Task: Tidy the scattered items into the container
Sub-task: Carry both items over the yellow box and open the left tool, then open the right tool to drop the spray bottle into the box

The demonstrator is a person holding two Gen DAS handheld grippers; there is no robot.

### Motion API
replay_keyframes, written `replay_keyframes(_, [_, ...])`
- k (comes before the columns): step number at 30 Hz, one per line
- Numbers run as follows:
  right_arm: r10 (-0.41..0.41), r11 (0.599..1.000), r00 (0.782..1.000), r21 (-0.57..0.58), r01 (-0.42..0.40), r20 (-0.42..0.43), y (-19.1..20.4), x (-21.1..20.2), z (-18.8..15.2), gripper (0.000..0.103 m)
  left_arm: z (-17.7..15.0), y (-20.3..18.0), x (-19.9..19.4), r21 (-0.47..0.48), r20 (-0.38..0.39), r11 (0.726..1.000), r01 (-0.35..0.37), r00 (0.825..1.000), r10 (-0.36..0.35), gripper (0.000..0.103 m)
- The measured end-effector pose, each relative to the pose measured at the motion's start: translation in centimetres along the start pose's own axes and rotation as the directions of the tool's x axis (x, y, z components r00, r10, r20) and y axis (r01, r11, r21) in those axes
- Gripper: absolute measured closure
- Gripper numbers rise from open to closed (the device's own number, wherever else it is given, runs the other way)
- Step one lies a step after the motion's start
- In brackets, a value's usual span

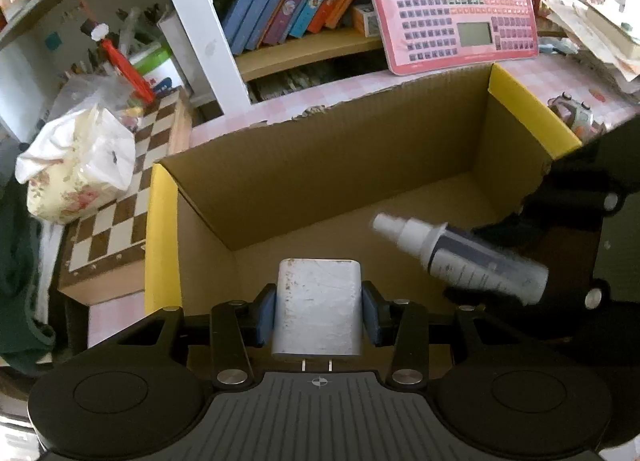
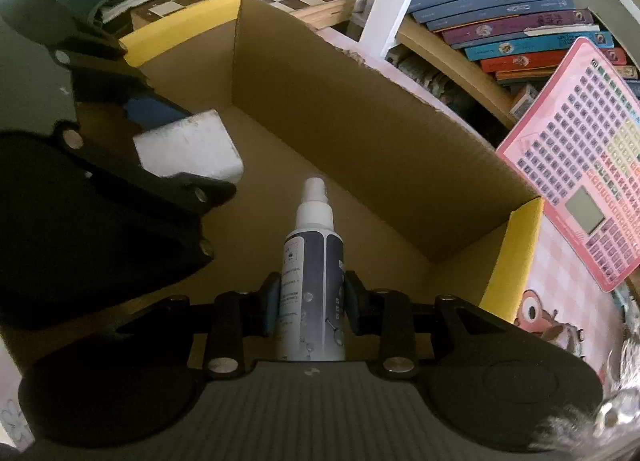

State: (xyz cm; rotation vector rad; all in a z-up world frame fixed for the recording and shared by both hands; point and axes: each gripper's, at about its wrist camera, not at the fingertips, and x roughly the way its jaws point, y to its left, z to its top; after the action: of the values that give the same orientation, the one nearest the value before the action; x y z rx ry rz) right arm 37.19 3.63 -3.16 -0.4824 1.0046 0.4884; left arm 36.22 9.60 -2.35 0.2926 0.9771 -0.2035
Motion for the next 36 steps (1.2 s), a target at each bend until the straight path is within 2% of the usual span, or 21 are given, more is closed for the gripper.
replay_keyframes(2, [0.03, 0.999, 1.0, 0.023, -0.029, -0.007, 0.1, 0.1, -0.1, 0.072, 0.1, 0.2, 0.1, -0.003, -0.005, 1.0, 0.01, 1.0, -0.01, 0.061])
replay_keyframes(5, [-0.005, 1.0, 1.0, 0.014, 0.005, 0.0, 0.4, 0.0, 0.1, 0.072, 0.2, -0.1, 0.2, 0.012, -0.011, 1.0, 0.001, 1.0, -0.001, 0.061])
replay_keyframes(7, [0.001, 0.999, 1.0, 0.042, -0.001, -0.011, 0.1, 0.2, 0.1, 0.072, 0.2, -0.2, 0.1, 0.017, -0.007, 1.0, -0.005, 1.0, 0.005, 0.061])
replay_keyframes(11, [-0.014, 1.0, 1.0, 0.026, 0.015, -0.012, 0.4, 0.2, 0.1, 0.071, 0.2, -0.1, 0.1, 0.013, -0.01, 1.0, -0.003, 1.0, 0.003, 0.058])
replay_keyframes(12, [-0.022, 0.999, 1.0, 0.023, 0.022, -0.005, 0.4, 0.1, 0.2, 0.069, 0.2, 0.0, 0.1, 0.012, -0.008, 1.0, 0.003, 1.0, -0.003, 0.057])
replay_keyframes(13, [-0.036, 0.999, 0.999, 0.021, 0.036, 0.005, 0.4, 0.0, 0.2, 0.06, 0.2, 0.0, 0.0, 0.011, -0.004, 1.0, 0.004, 1.0, -0.004, 0.057])
replay_keyframes(14, [-0.039, 0.999, 0.999, 0.024, 0.039, 0.012, 0.4, -0.1, 0.2, 0.052, 0.2, -0.1, -0.2, 0.012, 0.005, 1.0, 0.003, 1.0, -0.003, 0.055])
replay_keyframes(17, [-0.044, 0.999, 0.999, 0.026, 0.043, 0.023, 0.4, -0.4, 0.1, 0.05, 0.1, -0.3, -0.9, 0.022, 0.032, 1.0, -0.018, 0.999, 0.018, 0.049])
replay_keyframes(23, [-0.054, 0.998, 0.995, 0.036, 0.052, 0.085, 0.8, -2.3, 0.1, 0.045, -0.2, 0.1, -3.2, -0.004, 0.093, 1.0, -0.024, 0.995, 0.025, 0.047])
replay_keyframes(28, [-0.091, 0.996, 0.984, 0.013, 0.09, 0.152, 1.6, -4.7, -0.5, 0.044, -0.9, -0.1, -5.8, -0.005, 0.153, 0.999, -0.051, 0.987, 0.051, 0.041])
replay_keyframes(32, [-0.094, 0.995, 0.976, 0.037, 0.089, 0.198, 1.9, -7.0, -1.2, 0.043, -1.7, 0.0, -8.3, -0.038, 0.21, 0.998, -0.057, 0.976, 0.064, 0.036])
replay_keyframes(36, [-0.124, 0.991, 0.961, 0.069, 0.11, 0.246, 2.5, -9.4, -2.3, 0.043, -2.6, -0.3, -10.7, -0.054, 0.262, 0.997, -0.061, 0.962, 0.073, 0.035])
